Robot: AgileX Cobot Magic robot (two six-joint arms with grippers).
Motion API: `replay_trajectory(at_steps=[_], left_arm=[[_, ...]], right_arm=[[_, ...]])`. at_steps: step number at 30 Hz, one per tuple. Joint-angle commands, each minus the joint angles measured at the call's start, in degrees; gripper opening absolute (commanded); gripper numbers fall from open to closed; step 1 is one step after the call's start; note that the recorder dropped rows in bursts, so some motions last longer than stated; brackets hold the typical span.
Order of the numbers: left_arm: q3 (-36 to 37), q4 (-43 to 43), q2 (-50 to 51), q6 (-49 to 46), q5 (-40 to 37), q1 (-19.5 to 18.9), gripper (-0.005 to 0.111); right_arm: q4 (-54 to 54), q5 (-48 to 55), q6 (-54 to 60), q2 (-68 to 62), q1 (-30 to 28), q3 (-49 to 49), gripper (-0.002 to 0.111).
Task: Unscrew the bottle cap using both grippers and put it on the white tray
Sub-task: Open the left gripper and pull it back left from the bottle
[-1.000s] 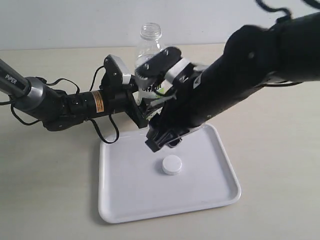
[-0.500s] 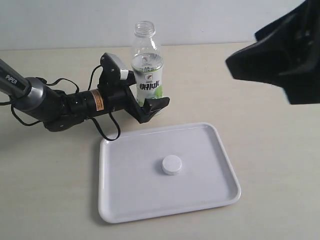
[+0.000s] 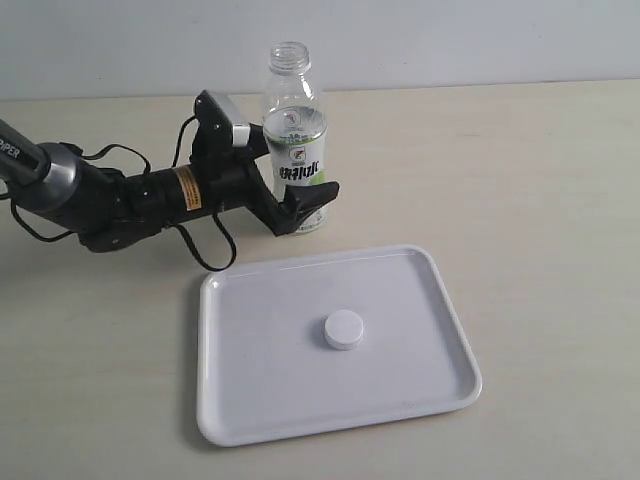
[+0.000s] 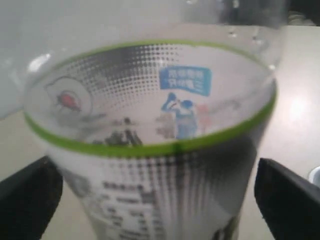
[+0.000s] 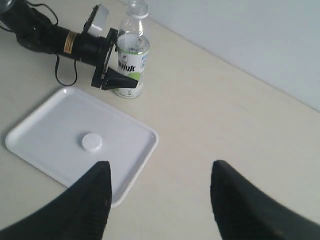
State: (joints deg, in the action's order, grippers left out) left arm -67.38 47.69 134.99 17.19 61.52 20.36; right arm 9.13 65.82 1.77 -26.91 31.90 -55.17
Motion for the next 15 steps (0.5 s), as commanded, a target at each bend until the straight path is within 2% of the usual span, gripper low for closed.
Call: replay_trajectory(at_steps=[1, 10, 15], left_arm=[[-0.1, 0.4, -0.9, 1.7, 0.7, -1.0, 0.105], [-0.1, 4.3, -3.0, 6.7, 0.7, -1.7, 0.105], [-0.1, 7.5, -4.4, 7.7, 1.8, -1.8, 0.105]], right_arm=[[0.9, 1.8, -2.3, 8.9, 0.1, 0.0, 0.056], [-0.2, 4.1, -2.4, 23.5, 0.1, 0.0, 0.056], [-0.7, 4.1, -2.3, 26.9, 0.1, 0.0, 0.056]])
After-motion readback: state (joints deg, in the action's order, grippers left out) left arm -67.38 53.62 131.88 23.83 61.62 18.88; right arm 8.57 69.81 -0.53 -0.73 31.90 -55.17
